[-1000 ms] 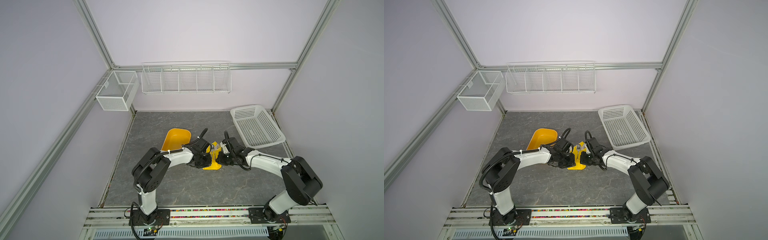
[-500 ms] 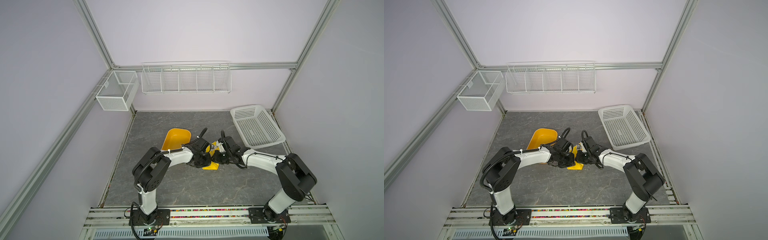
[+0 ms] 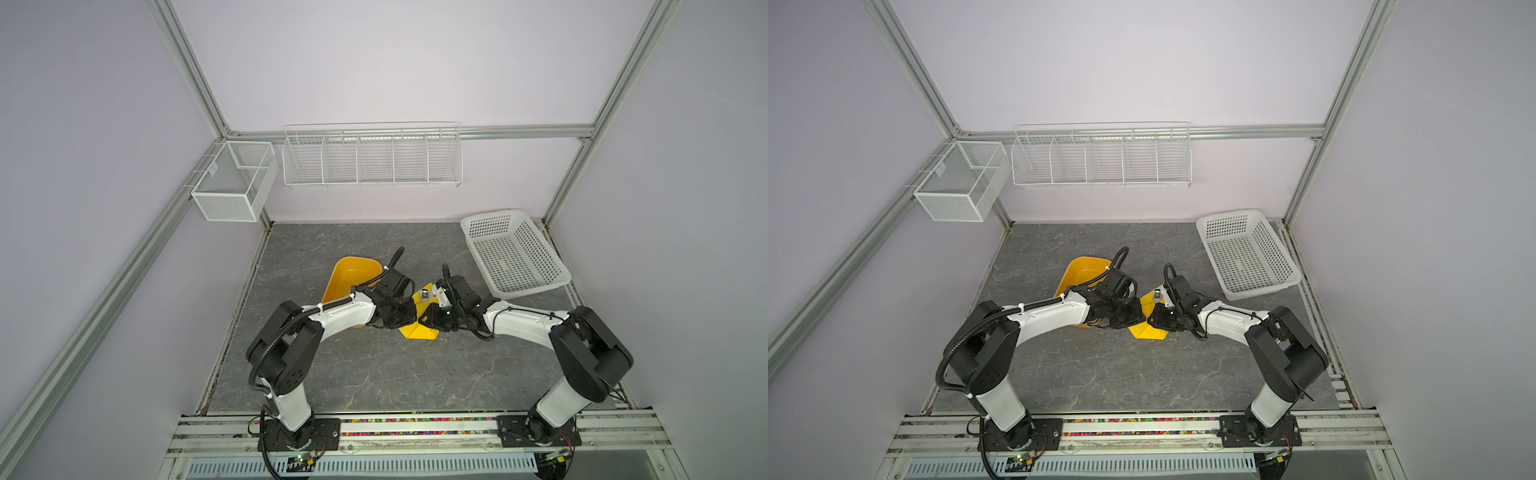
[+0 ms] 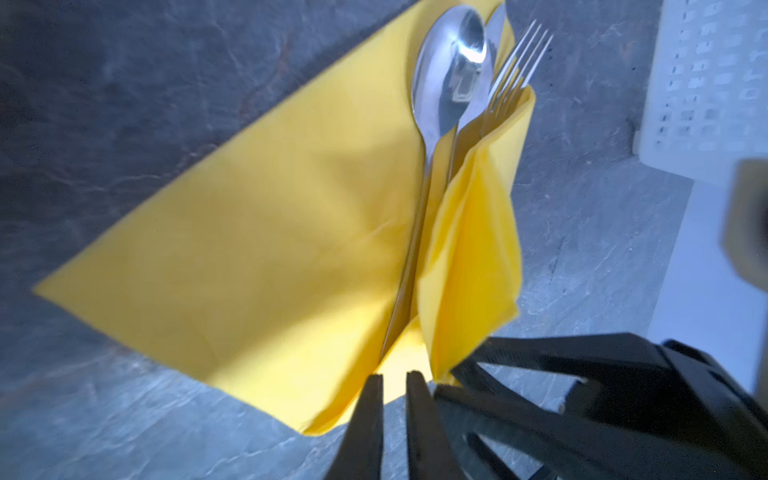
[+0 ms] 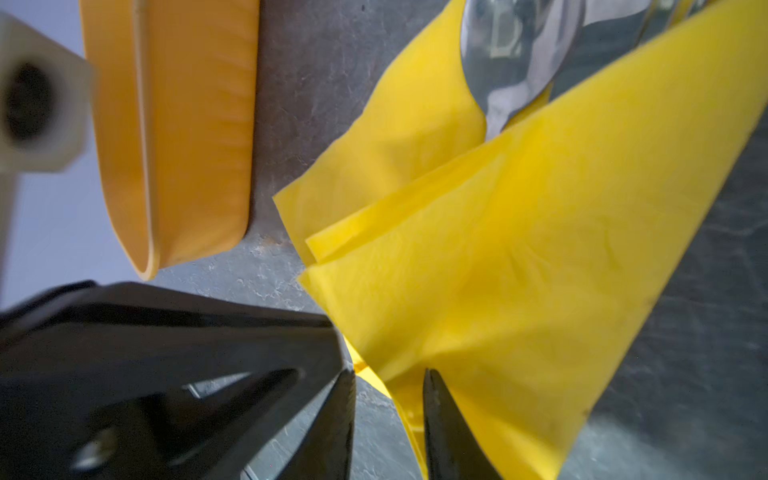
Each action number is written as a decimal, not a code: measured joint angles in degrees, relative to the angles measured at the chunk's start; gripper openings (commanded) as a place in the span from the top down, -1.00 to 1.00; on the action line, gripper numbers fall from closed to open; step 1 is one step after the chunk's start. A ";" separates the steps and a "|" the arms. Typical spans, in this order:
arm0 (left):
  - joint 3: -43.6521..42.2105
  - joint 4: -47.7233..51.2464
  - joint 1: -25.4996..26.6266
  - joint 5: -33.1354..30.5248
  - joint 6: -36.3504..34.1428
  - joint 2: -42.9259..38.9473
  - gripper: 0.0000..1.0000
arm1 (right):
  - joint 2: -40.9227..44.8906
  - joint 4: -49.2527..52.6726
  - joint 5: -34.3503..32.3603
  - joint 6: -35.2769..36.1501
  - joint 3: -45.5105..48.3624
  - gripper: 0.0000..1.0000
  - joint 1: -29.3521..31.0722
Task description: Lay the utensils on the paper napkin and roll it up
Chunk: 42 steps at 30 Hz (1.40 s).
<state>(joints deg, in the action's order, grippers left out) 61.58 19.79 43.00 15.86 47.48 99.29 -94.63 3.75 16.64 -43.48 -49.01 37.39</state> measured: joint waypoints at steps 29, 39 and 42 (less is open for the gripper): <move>-1.29 -12.70 -5.66 9.53 5.92 2.49 -0.33 | 0.52 -4.09 3.67 2.23 2.82 -0.01 0.00; -1.29 -12.57 -5.66 10.14 6.49 4.74 -0.20 | 2.27 -5.57 4.33 3.50 3.28 0.41 0.00; -1.29 -12.20 -5.66 10.08 6.49 4.81 -0.19 | 2.21 -6.80 4.79 3.45 3.30 0.40 0.02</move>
<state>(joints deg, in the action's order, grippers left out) 60.29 7.60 37.34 25.93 53.98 104.09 -92.42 -3.05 21.43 -40.03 -45.71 37.41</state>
